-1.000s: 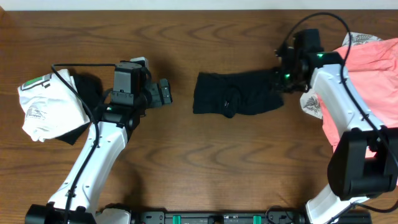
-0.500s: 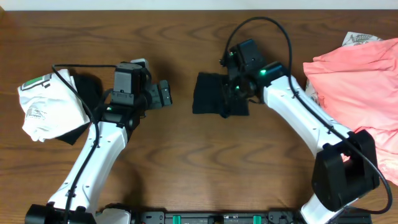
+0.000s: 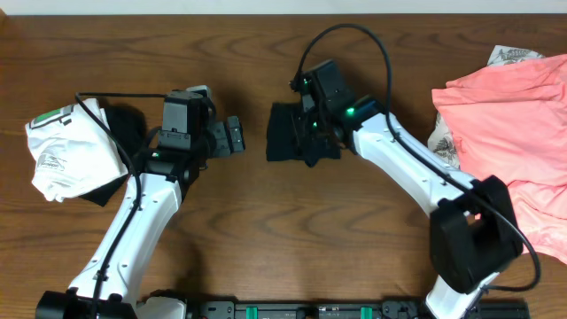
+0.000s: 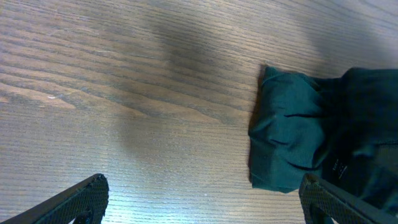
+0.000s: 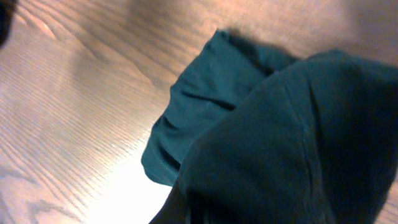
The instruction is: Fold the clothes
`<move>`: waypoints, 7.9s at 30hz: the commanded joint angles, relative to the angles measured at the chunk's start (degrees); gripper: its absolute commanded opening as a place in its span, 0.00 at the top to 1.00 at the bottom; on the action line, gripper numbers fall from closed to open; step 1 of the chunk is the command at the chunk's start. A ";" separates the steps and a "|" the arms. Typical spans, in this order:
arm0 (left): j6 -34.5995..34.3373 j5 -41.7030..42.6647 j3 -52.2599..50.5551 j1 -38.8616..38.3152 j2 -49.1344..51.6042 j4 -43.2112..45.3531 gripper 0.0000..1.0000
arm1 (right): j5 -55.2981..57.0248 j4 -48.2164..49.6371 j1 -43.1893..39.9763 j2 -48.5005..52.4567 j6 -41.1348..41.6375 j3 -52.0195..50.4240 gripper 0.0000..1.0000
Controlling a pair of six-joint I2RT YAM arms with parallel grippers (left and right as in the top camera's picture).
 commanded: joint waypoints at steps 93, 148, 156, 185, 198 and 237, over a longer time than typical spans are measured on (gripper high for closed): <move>0.55 1.20 0.22 0.02 0.11 -0.09 0.02 | 0.87 7.17 -1.40 8.57 -6.49 4.33 0.74; 0.11 8.55 0.24 -15.98 21.07 33.24 0.06 | -14.64 -14.14 -23.23 -6.29 -12.09 6.43 0.45; -1.92 13.16 0.24 -8.09 25.24 30.75 0.06 | -10.34 -17.05 -23.69 -6.29 -13.60 6.43 0.46; 0.50 2.01 0.24 8.52 0.74 8.09 0.05 | -42.69 -4.57 -19.15 -4.31 -11.13 6.27 0.97; 0.50 2.03 0.24 11.30 0.52 1.62 0.05 | -52.15 18.01 -11.06 18.43 9.31 6.27 0.98; 0.48 2.54 0.24 11.30 0.52 1.57 0.05 | -34.12 21.57 -6.21 17.20 5.92 6.34 0.85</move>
